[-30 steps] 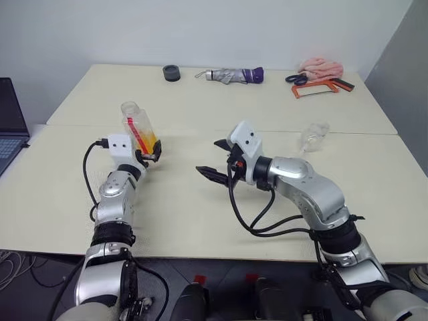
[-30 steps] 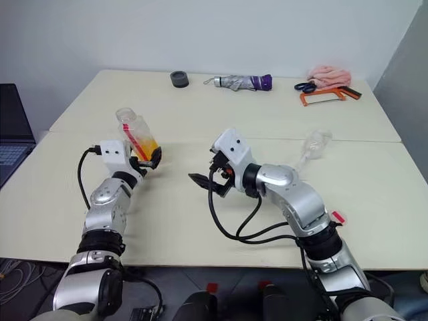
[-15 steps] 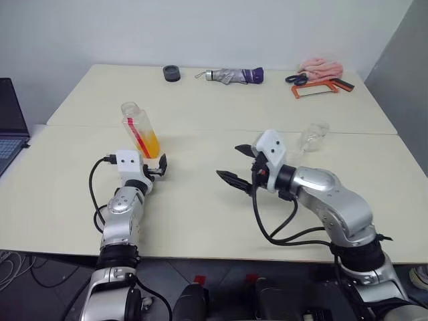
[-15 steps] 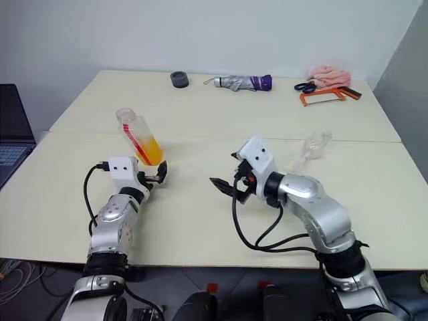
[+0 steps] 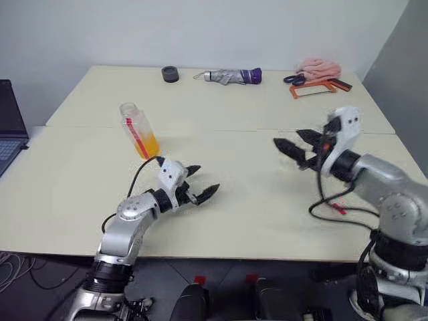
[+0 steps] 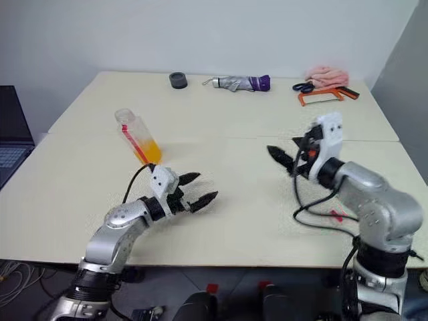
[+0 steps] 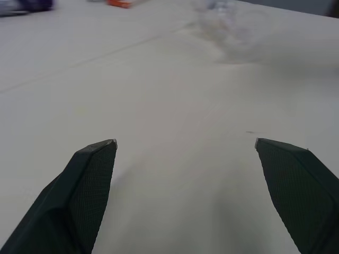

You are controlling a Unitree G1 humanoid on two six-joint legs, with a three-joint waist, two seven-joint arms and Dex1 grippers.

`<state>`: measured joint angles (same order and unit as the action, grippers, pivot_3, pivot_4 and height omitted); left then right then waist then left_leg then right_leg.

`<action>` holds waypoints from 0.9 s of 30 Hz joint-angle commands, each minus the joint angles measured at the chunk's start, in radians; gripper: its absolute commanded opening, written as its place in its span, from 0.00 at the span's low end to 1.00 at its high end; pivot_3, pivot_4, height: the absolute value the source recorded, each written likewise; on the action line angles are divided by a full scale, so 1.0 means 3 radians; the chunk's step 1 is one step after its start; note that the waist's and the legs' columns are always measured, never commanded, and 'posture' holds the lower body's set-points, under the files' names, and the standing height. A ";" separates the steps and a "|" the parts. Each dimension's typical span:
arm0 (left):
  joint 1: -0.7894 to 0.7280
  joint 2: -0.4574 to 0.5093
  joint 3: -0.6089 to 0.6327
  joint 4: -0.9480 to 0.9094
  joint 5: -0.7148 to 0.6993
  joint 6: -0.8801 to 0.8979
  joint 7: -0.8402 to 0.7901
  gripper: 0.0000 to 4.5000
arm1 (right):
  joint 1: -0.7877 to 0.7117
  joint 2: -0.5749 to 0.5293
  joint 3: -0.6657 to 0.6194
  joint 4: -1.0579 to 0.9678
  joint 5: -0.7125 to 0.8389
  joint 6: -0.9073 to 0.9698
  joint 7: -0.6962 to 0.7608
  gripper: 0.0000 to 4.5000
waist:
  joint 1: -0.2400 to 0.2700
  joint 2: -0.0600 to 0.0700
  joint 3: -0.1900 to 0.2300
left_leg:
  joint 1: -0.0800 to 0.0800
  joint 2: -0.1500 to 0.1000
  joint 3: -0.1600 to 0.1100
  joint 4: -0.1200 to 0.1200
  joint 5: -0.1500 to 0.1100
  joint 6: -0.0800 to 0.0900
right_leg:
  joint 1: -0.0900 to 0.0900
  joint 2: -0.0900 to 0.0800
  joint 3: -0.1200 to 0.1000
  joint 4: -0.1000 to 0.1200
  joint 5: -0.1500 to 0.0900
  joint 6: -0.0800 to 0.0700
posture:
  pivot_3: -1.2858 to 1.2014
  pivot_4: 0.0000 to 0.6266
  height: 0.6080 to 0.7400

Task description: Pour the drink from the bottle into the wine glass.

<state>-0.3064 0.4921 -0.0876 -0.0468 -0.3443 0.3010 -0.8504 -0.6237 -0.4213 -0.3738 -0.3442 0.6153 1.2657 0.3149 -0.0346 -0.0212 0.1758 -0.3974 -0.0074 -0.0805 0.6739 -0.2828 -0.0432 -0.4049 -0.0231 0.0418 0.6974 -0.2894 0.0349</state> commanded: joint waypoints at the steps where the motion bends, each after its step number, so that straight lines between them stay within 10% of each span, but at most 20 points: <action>1: -0.0208 0.0190 -0.0099 -0.0099 -0.0212 0.0083 -0.0616 1.00 | -0.0234 -0.0187 -0.0200 0.0575 -0.0096 0.0133 -0.0135 1.00 | 0.0002 0.0000 0.0000 | 0.0000 0.0000 0.0003 -0.0002 0.0000 0.0000 | 0.0000 0.0000 -0.0001 -0.0001 0.0000 0.0000 | 0.52 0.24 1.00; 16: -0.0621 0.0424 -0.0444 0.0123 -0.0085 -0.0072 -0.1698 1.00 | -0.1318 -0.0652 0.0184 0.3713 -0.0485 -0.0561 0.0625 1.00 | -0.0040 0.0003 0.0002 | 0.0002 0.0004 0.0021 -0.0033 0.0001 0.0001 | -0.0004 0.0002 0.0006 -0.0023 -0.0001 -0.0002 | 0.52 0.24 1.00; 27: -0.0626 0.0398 -0.0444 0.0366 0.0017 -0.0321 -0.1782 1.00 | -0.1588 -0.0549 0.0347 0.4532 -0.0720 -0.0957 0.0978 1.00 | -0.0065 0.0004 0.0002 | 0.0000 0.0005 0.0020 -0.0032 0.0001 0.0001 | -0.0004 -0.0001 0.0006 -0.0025 -0.0001 -0.0002 | 0.52 0.24 1.00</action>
<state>-0.4834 0.6116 -0.2290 0.0731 -0.3380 0.2259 -1.3729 -1.0694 -0.5851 -0.2601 1.0078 0.4016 0.9974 0.5898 -0.0542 -0.0200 0.1765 -0.3973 -0.0058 -0.0746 0.6642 -0.2826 -0.0428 -0.4061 -0.0234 0.0436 0.6901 -0.2896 0.0343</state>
